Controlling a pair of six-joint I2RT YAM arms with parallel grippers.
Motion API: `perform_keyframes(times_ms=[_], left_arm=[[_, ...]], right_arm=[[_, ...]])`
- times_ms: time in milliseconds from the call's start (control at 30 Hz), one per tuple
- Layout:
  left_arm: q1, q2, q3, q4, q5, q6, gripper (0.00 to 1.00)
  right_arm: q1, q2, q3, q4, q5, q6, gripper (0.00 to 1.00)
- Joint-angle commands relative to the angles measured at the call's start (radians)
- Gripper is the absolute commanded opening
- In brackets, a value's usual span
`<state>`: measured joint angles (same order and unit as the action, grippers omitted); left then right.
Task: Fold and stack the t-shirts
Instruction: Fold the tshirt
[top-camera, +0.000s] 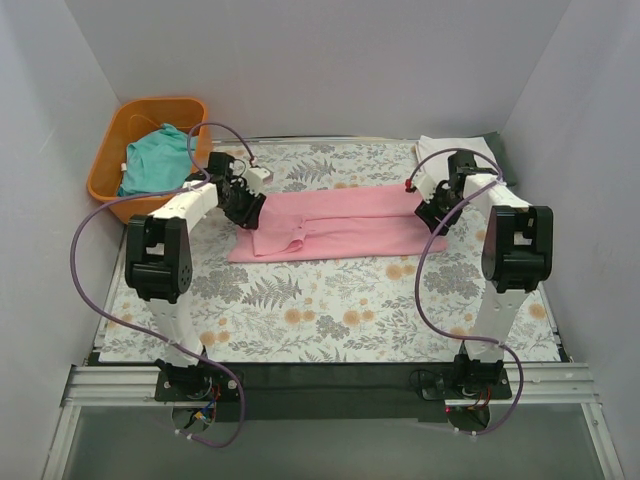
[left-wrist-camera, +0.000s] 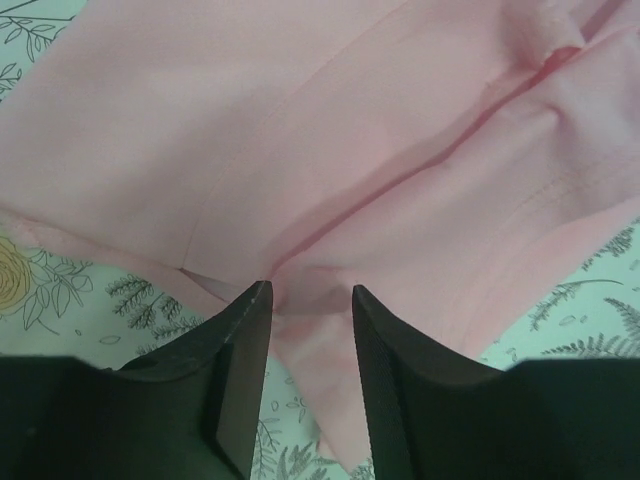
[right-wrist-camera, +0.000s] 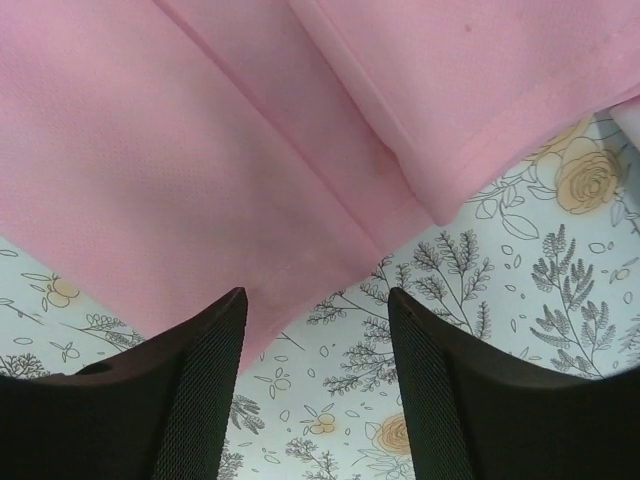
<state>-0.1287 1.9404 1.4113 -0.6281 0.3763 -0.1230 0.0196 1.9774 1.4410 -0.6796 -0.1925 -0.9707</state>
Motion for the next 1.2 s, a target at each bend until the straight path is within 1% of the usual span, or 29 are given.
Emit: perform_keyframes(times_ms=[0,67,167,233,300,367,467,600,667,700,733,800,967,1033,1067,1100,1167], left_arm=[[0.001,-0.144,0.046,-0.074,0.059,-0.01,0.38],[-0.006,-0.176,0.026,-0.096,0.056,-0.026,0.47],[-0.02,-0.218,-0.049,-0.125,0.029,-0.066,0.49],[-0.025,-0.248,-0.124,-0.11,0.007,-0.107,0.51],[-0.031,-0.259,-0.159,-0.095,-0.013,-0.142,0.52],[-0.04,-0.259,-0.19,-0.087,-0.019,-0.207,0.6],[-0.06,-0.238,-0.21,-0.076,-0.054,-0.285,0.62],[-0.063,-0.215,-0.222,-0.032,-0.074,-0.355,0.61],[-0.063,-0.196,-0.213,-0.028,-0.065,-0.375,0.59],[-0.063,-0.18,-0.204,-0.025,-0.05,-0.389,0.56],[-0.063,-0.172,-0.201,-0.025,-0.05,-0.389,0.56],[-0.065,-0.158,-0.195,-0.019,-0.03,-0.405,0.51],[-0.066,-0.107,-0.192,-0.01,-0.031,-0.428,0.42],[-0.066,-0.095,-0.178,-0.01,-0.028,-0.437,0.35],[-0.066,-0.097,-0.169,-0.015,-0.022,-0.437,0.28],[-0.066,-0.103,-0.161,-0.016,-0.008,-0.44,0.19],[-0.066,-0.139,-0.143,-0.002,0.009,-0.441,0.11]], right_arm=[[0.0,-0.1,0.055,-0.023,-0.044,0.056,0.56],[0.0,-0.138,0.056,-0.043,-0.061,0.075,0.56],[0.005,-0.173,0.038,-0.072,-0.084,0.102,0.53],[0.008,-0.184,0.019,-0.083,-0.09,0.11,0.5],[0.011,-0.198,-0.014,-0.083,-0.094,0.113,0.48],[0.014,-0.201,-0.037,-0.083,-0.096,0.122,0.45],[0.016,-0.198,-0.048,-0.083,-0.102,0.132,0.43],[0.019,-0.199,-0.053,-0.084,-0.101,0.135,0.42],[0.019,-0.199,-0.054,-0.083,-0.099,0.132,0.42],[0.019,-0.198,-0.054,-0.083,-0.096,0.13,0.41],[0.017,-0.198,-0.054,-0.083,-0.096,0.129,0.41],[0.017,-0.196,-0.053,-0.083,-0.093,0.127,0.41],[0.019,-0.186,-0.048,-0.083,-0.084,0.121,0.4],[0.019,-0.183,-0.047,-0.083,-0.082,0.118,0.39],[0.019,-0.184,-0.045,-0.083,-0.081,0.115,0.39],[0.019,-0.184,-0.045,-0.084,-0.081,0.113,0.38],[0.019,-0.186,-0.045,-0.084,-0.078,0.11,0.38]])
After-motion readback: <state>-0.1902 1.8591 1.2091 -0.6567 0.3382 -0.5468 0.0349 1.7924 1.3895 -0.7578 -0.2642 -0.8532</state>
